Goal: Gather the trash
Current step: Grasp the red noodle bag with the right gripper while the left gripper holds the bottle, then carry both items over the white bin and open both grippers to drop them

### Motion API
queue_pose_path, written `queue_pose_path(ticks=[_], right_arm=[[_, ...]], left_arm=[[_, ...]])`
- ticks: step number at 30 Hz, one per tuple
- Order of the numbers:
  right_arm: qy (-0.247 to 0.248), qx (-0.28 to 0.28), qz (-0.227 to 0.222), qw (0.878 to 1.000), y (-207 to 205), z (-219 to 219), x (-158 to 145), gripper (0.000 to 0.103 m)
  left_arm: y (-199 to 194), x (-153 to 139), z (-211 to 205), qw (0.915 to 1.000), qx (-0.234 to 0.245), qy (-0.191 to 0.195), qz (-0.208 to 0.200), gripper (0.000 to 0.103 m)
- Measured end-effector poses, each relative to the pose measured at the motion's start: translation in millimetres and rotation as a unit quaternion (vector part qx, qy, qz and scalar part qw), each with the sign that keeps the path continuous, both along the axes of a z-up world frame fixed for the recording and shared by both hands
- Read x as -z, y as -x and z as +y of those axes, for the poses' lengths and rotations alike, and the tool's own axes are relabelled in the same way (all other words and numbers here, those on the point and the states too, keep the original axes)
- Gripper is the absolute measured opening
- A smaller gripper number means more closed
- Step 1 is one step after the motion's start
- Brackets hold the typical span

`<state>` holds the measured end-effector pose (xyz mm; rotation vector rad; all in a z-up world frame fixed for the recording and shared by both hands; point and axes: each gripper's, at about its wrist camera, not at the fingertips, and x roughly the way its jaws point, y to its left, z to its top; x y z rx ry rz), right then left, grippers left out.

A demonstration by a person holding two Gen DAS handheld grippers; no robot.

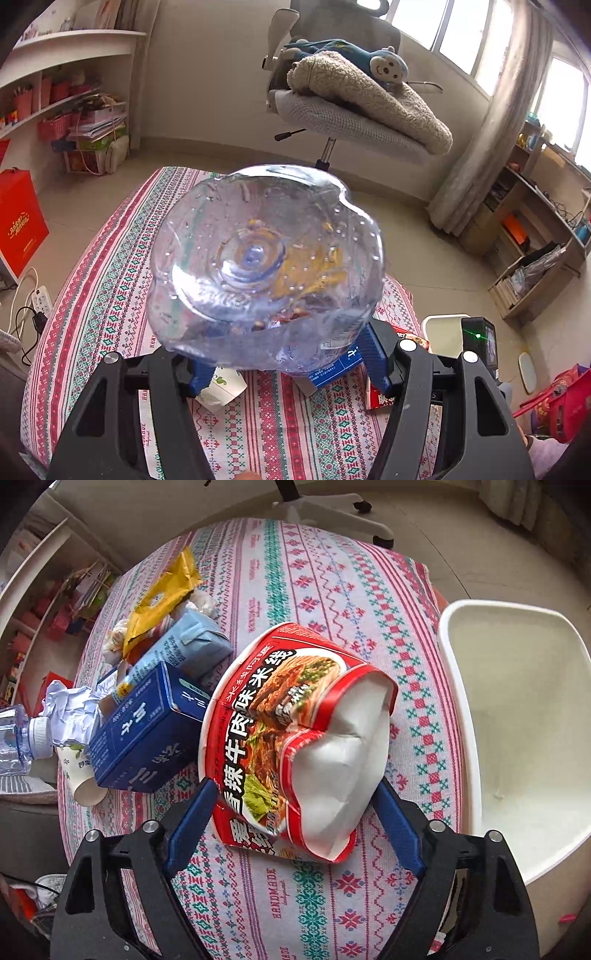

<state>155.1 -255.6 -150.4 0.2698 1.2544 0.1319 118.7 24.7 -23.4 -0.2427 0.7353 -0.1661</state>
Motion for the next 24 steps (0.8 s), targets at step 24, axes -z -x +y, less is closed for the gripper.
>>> queue_pose_path(ticks=[24], right_arm=[[0.057, -0.02, -0.154, 0.986, 22, -4, -87, 0.05]], left_arm=[[6, -5, -11, 0.9998, 0.013, -0.004, -0.015, 0.064]])
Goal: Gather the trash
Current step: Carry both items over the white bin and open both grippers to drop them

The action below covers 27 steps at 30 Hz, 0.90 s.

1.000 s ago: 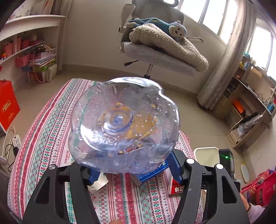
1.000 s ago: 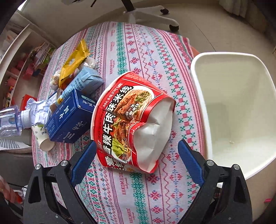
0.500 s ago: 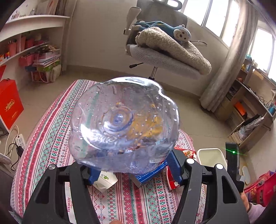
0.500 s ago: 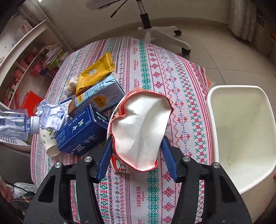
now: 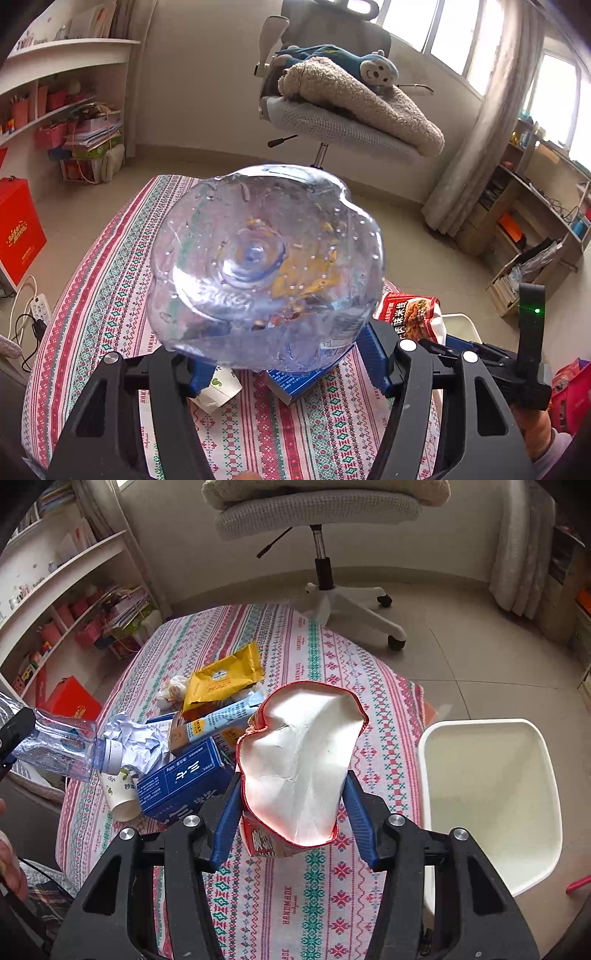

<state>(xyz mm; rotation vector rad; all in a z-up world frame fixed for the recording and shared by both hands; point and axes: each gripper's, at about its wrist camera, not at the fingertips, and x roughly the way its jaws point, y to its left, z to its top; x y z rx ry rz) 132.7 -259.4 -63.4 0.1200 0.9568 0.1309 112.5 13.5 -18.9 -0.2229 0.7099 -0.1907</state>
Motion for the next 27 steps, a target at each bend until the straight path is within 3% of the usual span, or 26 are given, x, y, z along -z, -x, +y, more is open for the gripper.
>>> queue_pose_path(ticks=[7, 14, 16, 17, 18, 27], right_arm=[[0.043, 0.071, -0.01, 0.996, 9, -63, -17, 0.05], [0.074, 0.149, -0.024, 0.986, 25, -129, -30, 0.053], [0.051, 0.176, -0.035, 0.982, 32, -150, -38, 0.063], [0.038, 0.192, -0.045, 0.98, 37, -160, -43, 0.079], [0.027, 0.209, -0.058, 0.976, 41, -170, -49, 0.087], [-0.03, 0.304, -0.121, 0.945, 64, -223, -75, 0.093]], left_arm=[[-6, 0, -38, 0.9991, 0.039, 0.004, 0.015, 0.064], [-13, -5, -113, 0.9948, 0.099, 0.015, 0.02, 0.064], [-15, -3, -136, 0.9928, 0.116, 0.019, 0.025, 0.064], [-16, -1, -148, 0.9916, 0.124, 0.021, 0.029, 0.064], [-17, 0, -159, 0.9903, 0.133, 0.024, 0.034, 0.064], [-25, 10, -251, 0.9773, 0.202, 0.021, 0.061, 0.064]])
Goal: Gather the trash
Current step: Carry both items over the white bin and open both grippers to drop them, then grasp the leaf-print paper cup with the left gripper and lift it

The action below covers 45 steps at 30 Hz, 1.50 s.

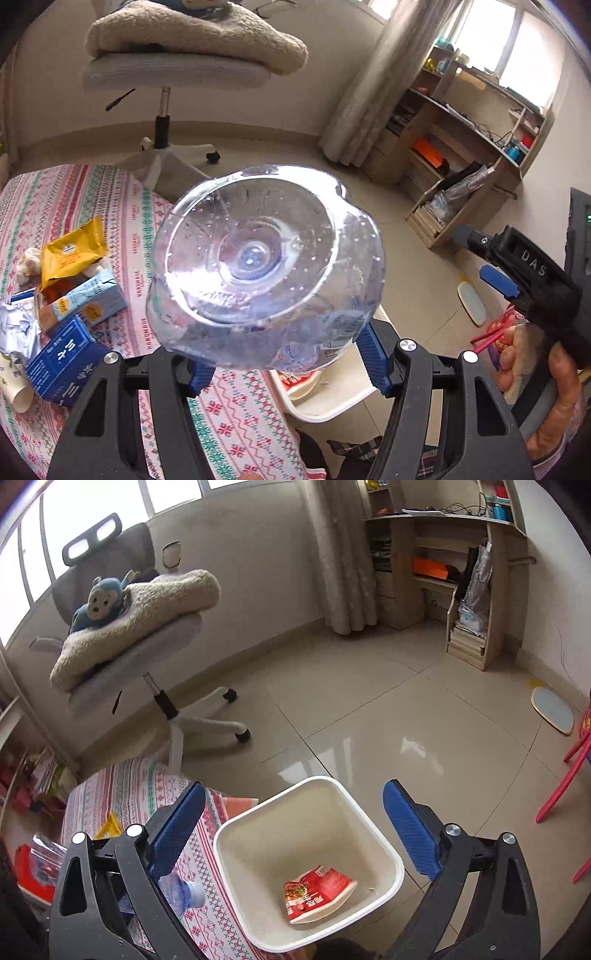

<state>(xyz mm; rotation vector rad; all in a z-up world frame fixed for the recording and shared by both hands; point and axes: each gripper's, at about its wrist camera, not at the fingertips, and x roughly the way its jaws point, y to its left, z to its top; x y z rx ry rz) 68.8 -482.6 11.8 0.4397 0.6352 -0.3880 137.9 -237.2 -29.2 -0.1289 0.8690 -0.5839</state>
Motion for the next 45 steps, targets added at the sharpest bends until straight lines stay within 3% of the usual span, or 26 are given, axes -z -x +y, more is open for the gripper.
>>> queue_pose_path(ticks=[7, 9, 12, 18, 23, 27, 38, 40, 45], right_arm=[[-0.014, 0.043, -0.031, 0.998, 17, -26, -10, 0.094], [-0.008, 0.046, -0.034, 0.998, 20, -27, -11, 0.094], [0.008, 0.037, -0.028, 0.999, 18, -19, -11, 0.094], [0.067, -0.009, -0.017, 0.998, 5, 26, -14, 0.096], [0.102, -0.07, -0.01, 0.992, -12, 78, -12, 0.096], [0.118, -0.118, -0.003, 0.986, -23, 121, -9, 0.096], [0.182, -0.211, 0.013, 0.96, -44, 228, 4, 0.096], [0.181, -0.221, 0.021, 0.958, -49, 239, 8, 0.096], [0.162, -0.246, 0.047, 0.955, -64, 262, 20, 0.096]], left_arm=[[-9, 4, -44, 0.9992, 0.033, 0.009, 0.02, 0.064], [-10, 3, -46, 0.9987, 0.039, 0.022, 0.025, 0.069], [-5, -3, -40, 0.9995, 0.031, 0.004, 0.002, 0.072], [3, -30, 5, 0.996, -0.024, -0.042, -0.075, 0.076], [9, -50, 53, 0.9832, -0.082, -0.091, -0.135, 0.082], [10, -53, 90, 0.9729, -0.116, -0.124, -0.157, 0.082], [-6, -29, 185, 0.961, -0.196, -0.154, -0.12, 0.086], [-12, -20, 203, 0.9593, -0.208, -0.164, -0.097, 0.086], [-41, 13, 247, 0.9588, -0.201, -0.201, 0.011, 0.086]])
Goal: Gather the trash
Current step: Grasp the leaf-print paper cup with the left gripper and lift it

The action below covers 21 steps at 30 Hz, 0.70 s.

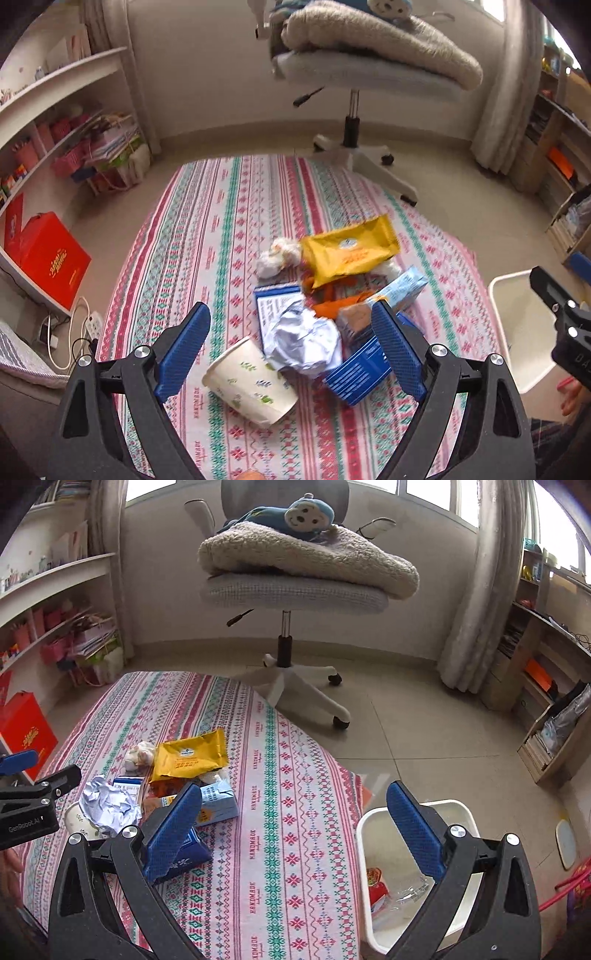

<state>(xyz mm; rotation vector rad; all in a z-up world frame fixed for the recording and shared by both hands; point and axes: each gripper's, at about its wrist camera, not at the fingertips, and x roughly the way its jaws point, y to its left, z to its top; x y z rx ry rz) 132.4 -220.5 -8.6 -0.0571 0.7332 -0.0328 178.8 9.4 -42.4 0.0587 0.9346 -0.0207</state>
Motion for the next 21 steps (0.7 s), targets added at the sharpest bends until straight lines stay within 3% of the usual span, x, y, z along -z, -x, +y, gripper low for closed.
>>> queue_pose_path(ticks=[3, 7, 13, 15, 19, 21], right_arm=[[-0.018, -0.01, 0.031, 0.999, -12, 12, 9, 0.096], [-0.039, -0.017, 0.068, 0.997, -22, 23, 24, 0.096], [-0.037, -0.03, 0.076, 0.996, -29, 37, 29, 0.096], [-0.035, -0.035, 0.077, 0.996, -30, 41, 30, 0.096], [-0.033, -0.037, 0.079, 0.996, -34, 42, 31, 0.096], [-0.035, -0.039, 0.079, 0.995, -34, 41, 30, 0.096]], left_arm=[[-14, 23, 25, 0.9974, 0.0, -0.012, 0.072, 0.086], [-23, 54, 56, 0.9883, -0.017, 0.008, 0.151, 0.086], [-19, 64, 95, 0.9735, -0.092, 0.096, 0.186, 0.086], [-16, 72, 104, 0.9618, -0.126, 0.142, 0.197, 0.086], [-14, 101, 111, 0.9279, -0.182, 0.227, 0.233, 0.086], [-13, 111, 108, 0.9165, -0.199, 0.25, 0.24, 0.086]])
